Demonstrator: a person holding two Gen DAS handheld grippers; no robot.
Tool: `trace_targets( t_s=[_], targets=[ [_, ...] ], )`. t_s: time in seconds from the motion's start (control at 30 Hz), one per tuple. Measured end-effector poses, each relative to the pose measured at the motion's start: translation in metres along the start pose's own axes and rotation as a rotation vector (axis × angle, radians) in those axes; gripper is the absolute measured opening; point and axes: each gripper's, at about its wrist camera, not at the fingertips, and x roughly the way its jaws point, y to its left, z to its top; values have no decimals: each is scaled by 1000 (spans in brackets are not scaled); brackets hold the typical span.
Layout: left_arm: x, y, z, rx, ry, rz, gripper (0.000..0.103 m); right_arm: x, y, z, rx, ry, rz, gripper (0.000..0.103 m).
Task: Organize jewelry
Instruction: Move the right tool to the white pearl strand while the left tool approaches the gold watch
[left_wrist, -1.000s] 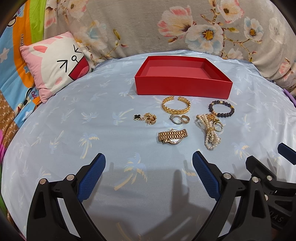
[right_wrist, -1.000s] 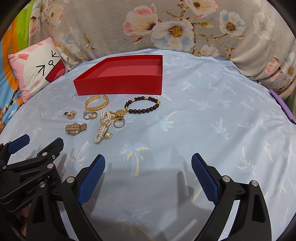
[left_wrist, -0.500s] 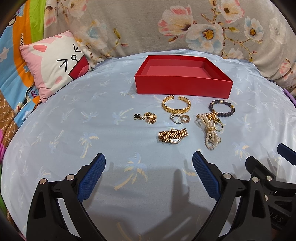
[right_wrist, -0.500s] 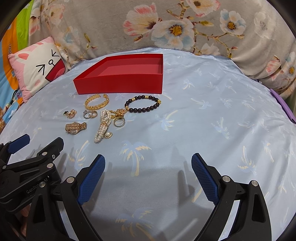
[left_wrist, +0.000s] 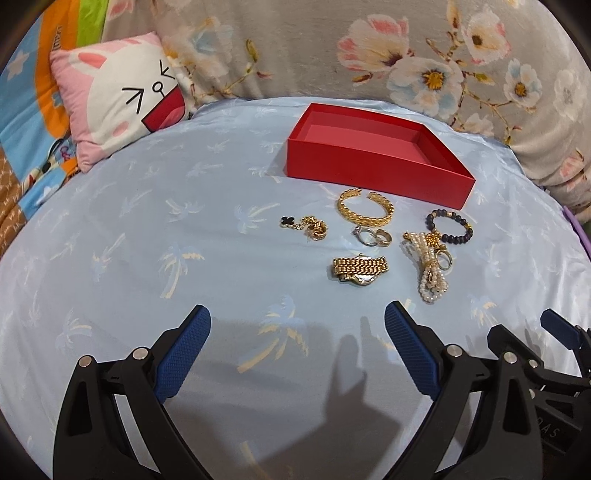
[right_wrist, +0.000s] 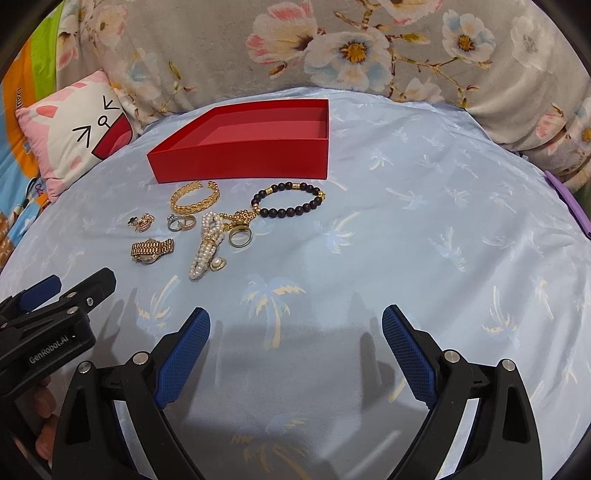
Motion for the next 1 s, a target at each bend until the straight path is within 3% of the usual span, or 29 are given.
trace_targets(
  t_s=[0.17,0.27,0.7,0.83,0.97,1.0],
  targets=[
    [0,14,0,-25,4,-4,93,1,4,6,-4,10,28,92],
    [0,21,1,-38,0,-13,93,1,10,16,-10,6,69,85],
    [-2,40,10,-46,-30,8,93,46,48,46,-49,104,177,39],
    [0,44,12,-53,-27,-11,93,55,54,45,-65,115,162,26],
    [2,38,16,-17,-22,-61,93,53,52,45,-59,105,177,23],
    [3,34,17,-6,-24,-65,93,50,50,44,-57,101,177,15]
  ],
)
